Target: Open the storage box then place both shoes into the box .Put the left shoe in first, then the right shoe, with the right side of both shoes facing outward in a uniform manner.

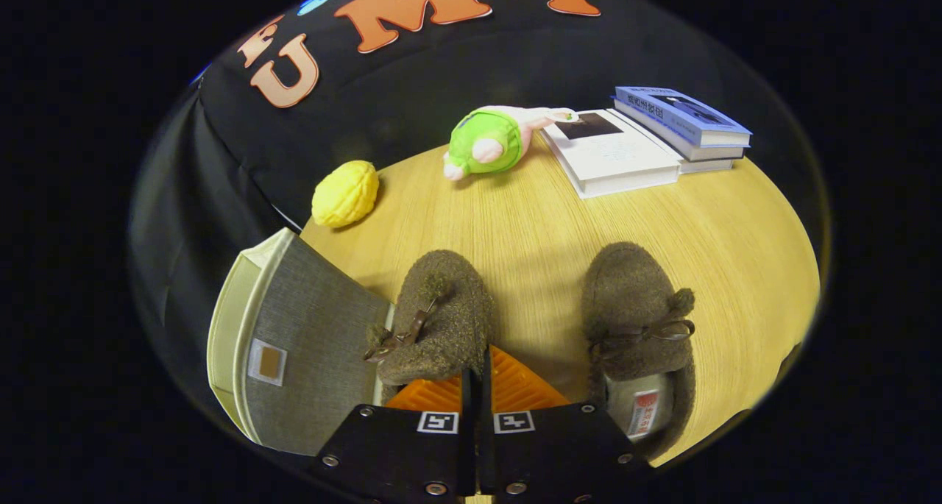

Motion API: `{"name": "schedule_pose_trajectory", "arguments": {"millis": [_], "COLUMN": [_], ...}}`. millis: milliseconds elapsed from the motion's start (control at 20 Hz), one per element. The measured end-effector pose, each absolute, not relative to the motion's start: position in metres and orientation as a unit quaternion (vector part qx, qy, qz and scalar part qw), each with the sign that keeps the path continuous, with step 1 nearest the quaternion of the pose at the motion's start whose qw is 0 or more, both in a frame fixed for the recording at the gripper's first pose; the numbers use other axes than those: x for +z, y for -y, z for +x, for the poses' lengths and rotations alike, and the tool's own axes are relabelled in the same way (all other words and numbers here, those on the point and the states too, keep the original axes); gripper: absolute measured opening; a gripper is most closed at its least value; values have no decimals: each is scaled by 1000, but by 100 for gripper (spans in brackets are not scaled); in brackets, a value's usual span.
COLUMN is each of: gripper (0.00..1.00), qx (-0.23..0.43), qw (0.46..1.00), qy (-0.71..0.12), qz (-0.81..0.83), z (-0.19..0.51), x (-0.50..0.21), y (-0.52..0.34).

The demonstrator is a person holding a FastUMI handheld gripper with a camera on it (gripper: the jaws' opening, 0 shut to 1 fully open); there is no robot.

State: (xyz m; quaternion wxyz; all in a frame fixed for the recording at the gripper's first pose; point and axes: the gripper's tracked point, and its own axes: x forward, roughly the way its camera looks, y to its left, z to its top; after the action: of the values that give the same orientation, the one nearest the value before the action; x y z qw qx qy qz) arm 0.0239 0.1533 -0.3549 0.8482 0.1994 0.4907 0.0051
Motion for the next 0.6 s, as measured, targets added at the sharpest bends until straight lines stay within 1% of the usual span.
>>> {"name": "schedule_pose_trajectory", "arguments": {"millis": [400,600], "gripper": [3,3], "qx": [47,60], "qw": [879,894], "qy": [-410,-375], "qz": [239,240], "z": [52,67], "x": [-247,-207], "y": [-200,-223]}}
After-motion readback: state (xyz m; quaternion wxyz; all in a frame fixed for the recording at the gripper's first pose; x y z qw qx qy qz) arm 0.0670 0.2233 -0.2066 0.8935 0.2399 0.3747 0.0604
